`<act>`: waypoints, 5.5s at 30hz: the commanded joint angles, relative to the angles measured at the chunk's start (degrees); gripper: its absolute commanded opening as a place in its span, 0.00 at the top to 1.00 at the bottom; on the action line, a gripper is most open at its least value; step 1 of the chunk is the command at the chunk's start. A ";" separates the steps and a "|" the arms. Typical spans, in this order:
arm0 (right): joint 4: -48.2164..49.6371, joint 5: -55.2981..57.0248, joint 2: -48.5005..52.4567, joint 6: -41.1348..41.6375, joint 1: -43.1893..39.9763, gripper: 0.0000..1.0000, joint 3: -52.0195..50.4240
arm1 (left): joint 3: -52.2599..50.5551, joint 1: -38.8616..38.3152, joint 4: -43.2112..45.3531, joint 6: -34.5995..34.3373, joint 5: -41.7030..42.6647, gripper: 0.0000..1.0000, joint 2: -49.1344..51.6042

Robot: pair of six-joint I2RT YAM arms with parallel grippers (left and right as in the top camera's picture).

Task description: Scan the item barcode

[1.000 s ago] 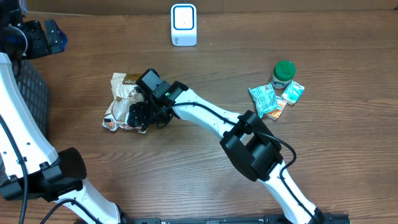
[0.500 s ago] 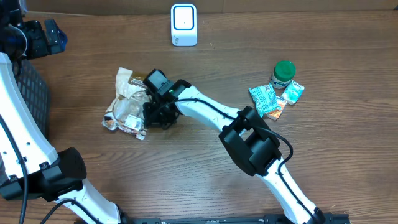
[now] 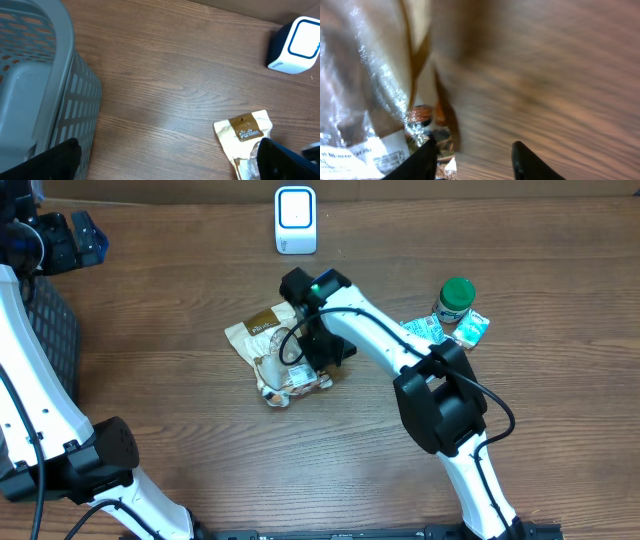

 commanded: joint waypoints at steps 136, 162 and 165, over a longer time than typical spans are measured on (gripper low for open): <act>19.98 -32.68 -2.14 10.58 -15.91 0.36 -4.63 | -51.87 -26.77 42.10 7.72 27.32 0.96 15.91; 44.92 -36.11 -2.03 27.41 -12.52 0.42 -20.24 | -54.53 -26.53 44.44 5.53 31.82 0.96 20.09; 48.39 -34.29 -2.01 31.12 -11.69 0.48 -21.99 | -54.53 -26.53 44.57 5.55 33.14 0.96 20.09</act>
